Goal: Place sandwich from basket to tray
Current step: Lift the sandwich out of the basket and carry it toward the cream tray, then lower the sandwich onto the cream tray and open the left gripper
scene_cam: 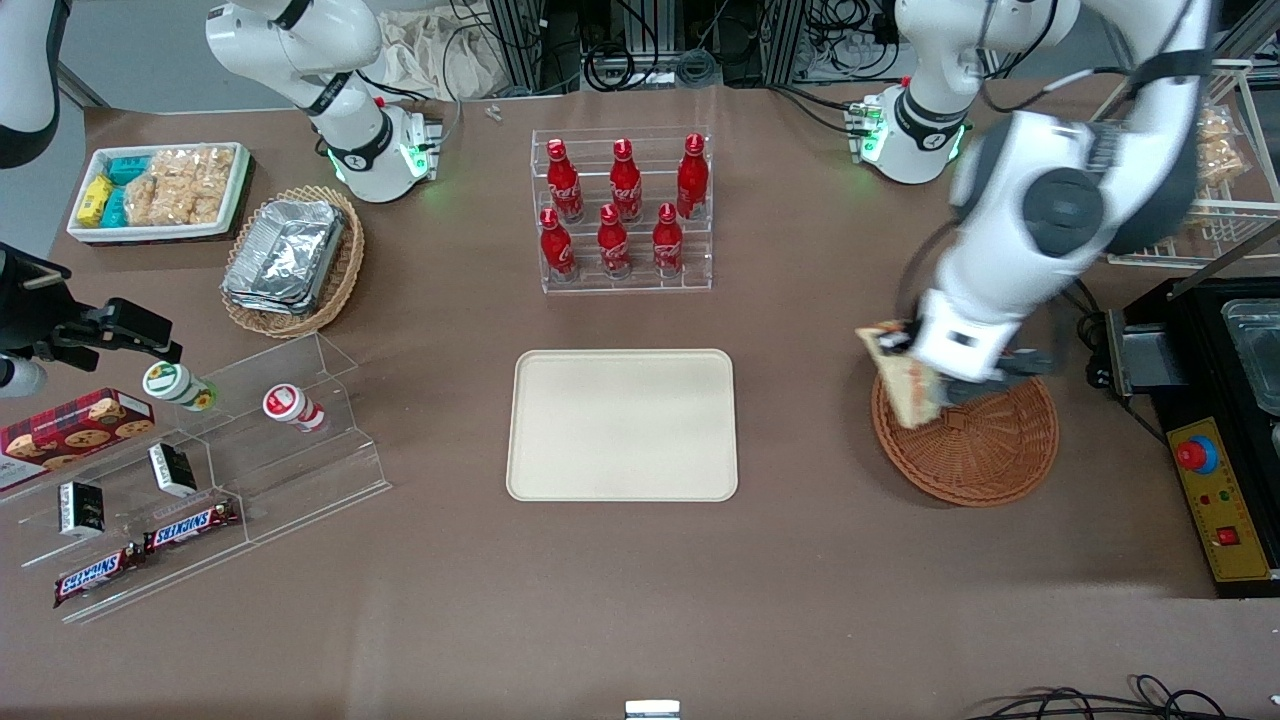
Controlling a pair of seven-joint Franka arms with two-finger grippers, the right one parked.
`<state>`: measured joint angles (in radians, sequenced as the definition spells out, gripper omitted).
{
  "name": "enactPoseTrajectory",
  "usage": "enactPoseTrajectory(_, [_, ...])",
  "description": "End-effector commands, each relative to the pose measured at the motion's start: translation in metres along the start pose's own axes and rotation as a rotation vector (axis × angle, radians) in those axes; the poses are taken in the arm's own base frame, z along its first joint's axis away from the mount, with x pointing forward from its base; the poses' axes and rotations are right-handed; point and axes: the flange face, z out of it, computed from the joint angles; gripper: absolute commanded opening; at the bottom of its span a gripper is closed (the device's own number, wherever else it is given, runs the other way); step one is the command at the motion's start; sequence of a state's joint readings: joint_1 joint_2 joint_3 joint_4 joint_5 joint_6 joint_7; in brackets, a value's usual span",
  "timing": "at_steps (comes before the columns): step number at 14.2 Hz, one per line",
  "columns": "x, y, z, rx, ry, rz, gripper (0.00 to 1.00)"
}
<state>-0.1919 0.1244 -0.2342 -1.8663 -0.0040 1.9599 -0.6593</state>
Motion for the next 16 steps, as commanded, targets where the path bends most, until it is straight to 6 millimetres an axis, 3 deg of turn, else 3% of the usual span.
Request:
enactPoseTrajectory(1, [-0.021, 0.067, 0.029, -0.068, -0.005, 0.094, 0.0])
enactPoseTrajectory(3, [-0.048, 0.115, 0.07, -0.076, -0.013, 0.181, 0.0])
enactPoseTrajectory(7, [-0.062, 0.163, 0.148, -0.097, 0.036, 0.161, 0.0])
enactPoseTrajectory(13, [-0.058, 0.17, 0.202, -0.038, 0.104, 0.282, 0.0])
enactPoseTrajectory(14, [-0.059, 0.172, 0.209, -0.024, 0.113, 0.308, 0.23])
enactPoseTrajectory(15, [-0.062, 0.179, 0.214, -0.011, 0.132, 0.33, 0.72])
enactPoseTrajectory(16, [-0.073, 0.188, 0.214, -0.006, 0.142, 0.338, 1.0])
